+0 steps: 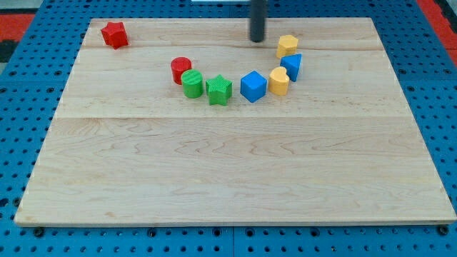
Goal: Push the yellow hexagon to the bottom right of the blue triangle
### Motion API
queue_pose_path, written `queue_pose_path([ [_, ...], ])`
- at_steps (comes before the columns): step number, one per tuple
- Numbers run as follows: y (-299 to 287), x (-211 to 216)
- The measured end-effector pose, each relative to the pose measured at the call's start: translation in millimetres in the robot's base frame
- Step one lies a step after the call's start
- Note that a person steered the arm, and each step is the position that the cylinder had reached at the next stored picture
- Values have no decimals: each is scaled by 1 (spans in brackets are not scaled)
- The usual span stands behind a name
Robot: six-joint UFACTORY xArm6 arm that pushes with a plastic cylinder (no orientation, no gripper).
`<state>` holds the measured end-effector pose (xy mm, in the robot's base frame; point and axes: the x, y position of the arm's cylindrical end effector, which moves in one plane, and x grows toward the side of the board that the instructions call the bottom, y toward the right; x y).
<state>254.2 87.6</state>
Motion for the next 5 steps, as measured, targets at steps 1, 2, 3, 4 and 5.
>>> queue_pose_path([
  [1,30,5],
  [2,40,11],
  [3,49,12],
  [4,67,41],
  [5,60,74],
])
